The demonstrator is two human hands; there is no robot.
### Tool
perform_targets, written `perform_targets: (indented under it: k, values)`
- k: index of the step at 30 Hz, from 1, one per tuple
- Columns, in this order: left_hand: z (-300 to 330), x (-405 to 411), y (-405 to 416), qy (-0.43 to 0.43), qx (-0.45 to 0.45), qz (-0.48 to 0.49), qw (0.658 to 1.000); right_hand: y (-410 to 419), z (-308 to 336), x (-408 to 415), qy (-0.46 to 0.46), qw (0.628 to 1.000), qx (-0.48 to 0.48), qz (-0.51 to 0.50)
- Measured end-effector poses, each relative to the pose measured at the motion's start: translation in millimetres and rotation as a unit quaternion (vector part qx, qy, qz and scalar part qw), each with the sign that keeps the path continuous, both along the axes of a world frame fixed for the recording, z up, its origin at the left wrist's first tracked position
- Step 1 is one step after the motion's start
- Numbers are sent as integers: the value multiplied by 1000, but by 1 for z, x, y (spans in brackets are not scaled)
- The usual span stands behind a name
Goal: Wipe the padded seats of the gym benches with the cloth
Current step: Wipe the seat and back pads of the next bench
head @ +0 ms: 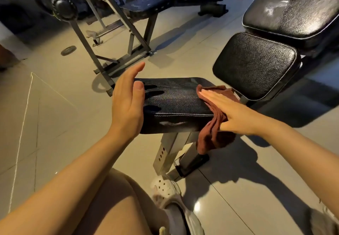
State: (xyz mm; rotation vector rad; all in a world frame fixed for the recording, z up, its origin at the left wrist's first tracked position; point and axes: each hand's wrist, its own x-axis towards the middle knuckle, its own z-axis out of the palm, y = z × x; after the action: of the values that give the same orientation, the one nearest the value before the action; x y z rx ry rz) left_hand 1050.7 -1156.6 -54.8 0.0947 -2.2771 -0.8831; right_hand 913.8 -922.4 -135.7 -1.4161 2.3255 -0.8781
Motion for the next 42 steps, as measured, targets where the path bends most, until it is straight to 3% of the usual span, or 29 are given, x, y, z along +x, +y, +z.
perform_targets:
  k: [4, 9, 13, 18, 22, 25, 32, 36, 39, 42]
  values:
    - [1, 0, 1, 0, -4, 8, 1000, -44, 28, 34, 56, 995, -78, 14]
    - [2, 0, 3, 5, 24, -1, 1000, -81, 53, 56, 106, 988, -109, 32]
    - [0, 2, 3, 11, 20, -1, 1000, -65, 46, 41, 68, 991, -71, 89]
    - [0, 1, 3, 11, 19, -1, 1000, -20, 27, 1, -5, 995, 45, 93]
    - [1, 1, 3, 17, 22, -8, 1000, -12, 23, -10, -103, 990, 28, 96]
    - [-1, 0, 3, 23, 14, -8, 1000, -12, 22, -4, -64, 993, 19, 96]
    - [-2, 0, 2, 22, 16, -12, 1000, -74, 48, 68, 94, 985, -147, 4]
    - [-4, 0, 1, 25, 26, -14, 999, -87, 48, 79, 144, 973, -176, -36]
    - [-5, 0, -2, 21, 52, -24, 998, -68, 32, 62, 134, 980, -146, -26]
    - [-4, -1, -2, 27, 76, -27, 996, -32, 9, 33, 61, 989, -131, -36]
